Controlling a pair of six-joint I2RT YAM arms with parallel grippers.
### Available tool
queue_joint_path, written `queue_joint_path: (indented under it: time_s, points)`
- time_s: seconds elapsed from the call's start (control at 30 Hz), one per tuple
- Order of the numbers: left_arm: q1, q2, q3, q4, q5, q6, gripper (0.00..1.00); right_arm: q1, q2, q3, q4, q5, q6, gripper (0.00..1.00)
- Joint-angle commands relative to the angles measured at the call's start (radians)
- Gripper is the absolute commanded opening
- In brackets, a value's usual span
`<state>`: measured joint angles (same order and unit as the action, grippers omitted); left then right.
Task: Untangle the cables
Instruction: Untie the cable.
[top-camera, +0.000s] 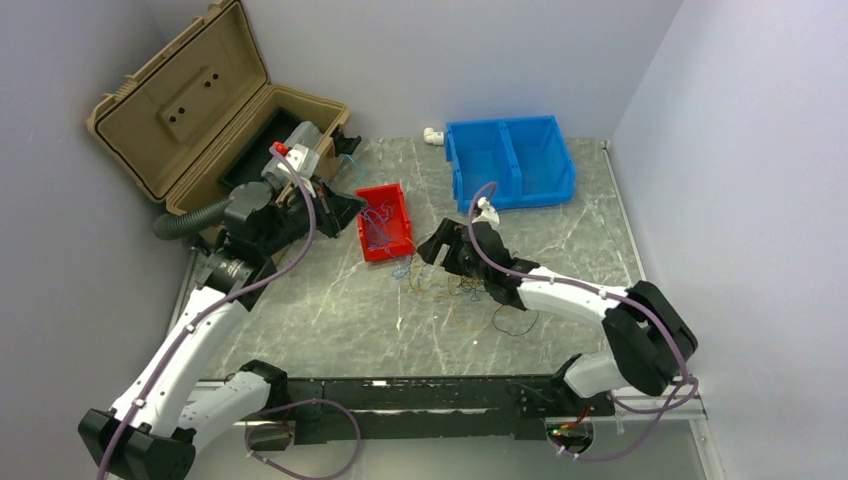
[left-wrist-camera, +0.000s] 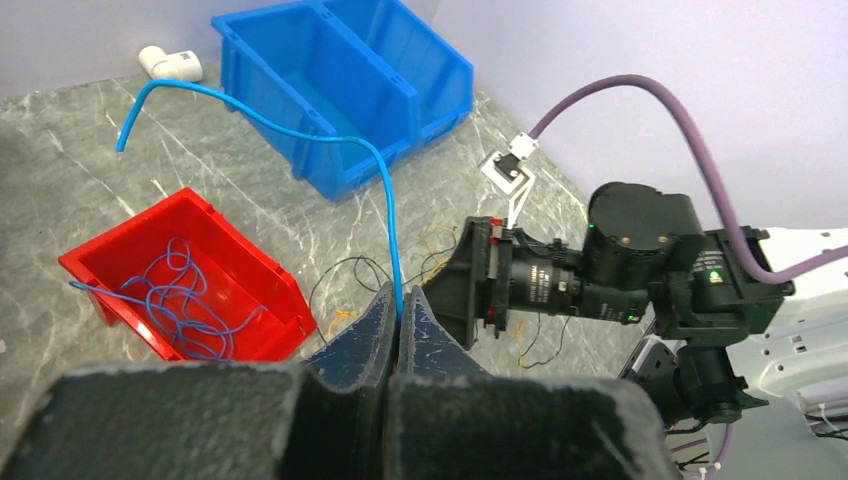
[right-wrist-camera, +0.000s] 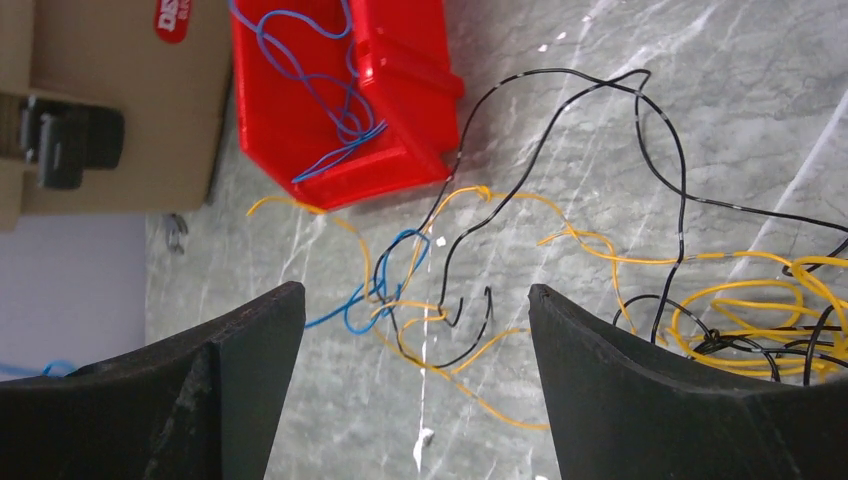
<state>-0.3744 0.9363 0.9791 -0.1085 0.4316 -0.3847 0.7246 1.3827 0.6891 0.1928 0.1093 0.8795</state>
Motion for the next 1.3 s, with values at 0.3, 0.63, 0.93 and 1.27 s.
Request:
queue_joint_path:
  time_s: [0.3, 0.63, 0.93, 1.27]
  points:
    - [-0.001, -0.089, 0.014, 0.02, 0.054, 0.009, 0.0, 0.034, 0.167, 0.077, 0.09, 0.089, 0.109, 0.84]
    - [-0.001, -0.121, 0.041, 0.067, 0.167, -0.013, 0.0, 0.035, 0.168, 0.045, 0.152, 0.051, 0.1, 0.72]
    - [-0.001, -0.145, 0.073, -0.044, 0.038, 0.047, 0.0, 0.026, 0.084, -0.018, 0.139, 0.081, 0.116, 0.0]
    - [0.0, -0.223, 0.082, -0.283, -0.451, 0.07, 0.0, -0.22, -0.251, -0.209, -0.156, 0.224, 0.112, 0.0]
